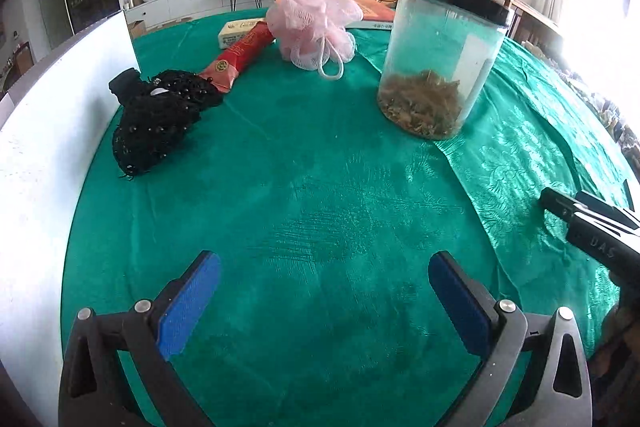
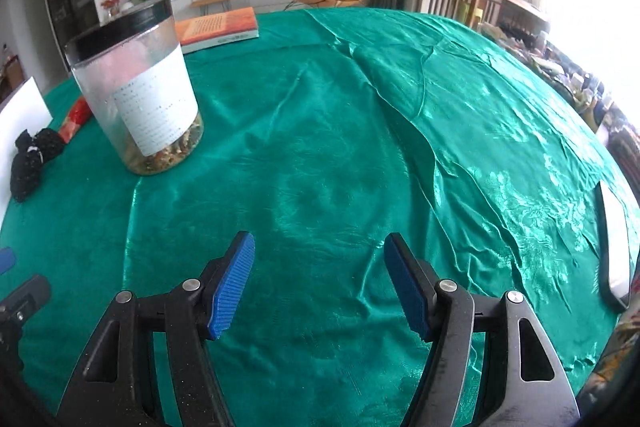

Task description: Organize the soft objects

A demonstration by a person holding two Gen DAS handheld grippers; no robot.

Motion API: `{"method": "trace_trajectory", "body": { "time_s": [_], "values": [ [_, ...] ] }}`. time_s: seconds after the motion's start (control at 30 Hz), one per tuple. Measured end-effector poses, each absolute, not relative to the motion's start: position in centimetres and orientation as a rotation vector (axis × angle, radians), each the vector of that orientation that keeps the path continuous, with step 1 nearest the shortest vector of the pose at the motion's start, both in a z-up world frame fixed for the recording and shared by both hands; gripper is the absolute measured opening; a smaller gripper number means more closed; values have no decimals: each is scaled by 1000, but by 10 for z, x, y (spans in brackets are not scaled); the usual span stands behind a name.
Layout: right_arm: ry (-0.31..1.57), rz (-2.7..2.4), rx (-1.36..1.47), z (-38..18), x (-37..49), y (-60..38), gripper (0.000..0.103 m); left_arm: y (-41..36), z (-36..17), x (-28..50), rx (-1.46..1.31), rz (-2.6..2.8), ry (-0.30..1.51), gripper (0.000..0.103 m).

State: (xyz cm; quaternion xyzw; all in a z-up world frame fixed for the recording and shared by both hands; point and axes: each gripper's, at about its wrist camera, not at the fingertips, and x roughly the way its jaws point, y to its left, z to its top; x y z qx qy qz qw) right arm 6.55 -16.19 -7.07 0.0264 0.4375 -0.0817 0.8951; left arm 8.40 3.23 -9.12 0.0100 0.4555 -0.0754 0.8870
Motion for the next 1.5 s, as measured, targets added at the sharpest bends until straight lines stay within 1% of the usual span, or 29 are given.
{"method": "trace_trajectory", "body": {
  "time_s": [0.07, 0.23, 0.53, 1.5],
  "values": [
    [901, -167, 61, -71, 68, -164, 71, 30, -94, 84, 58, -138, 944, 103],
    [908, -161, 81, -73, 70, -168, 78, 33, -94, 85, 57, -136, 947, 103],
    [911, -159, 79, -77, 69, -165, 82, 33, -94, 85, 56, -137, 947, 103],
    [911, -160, 80, -76, 69, -165, 83, 32, -95, 85, 56, -136, 947, 103]
  ]
}}
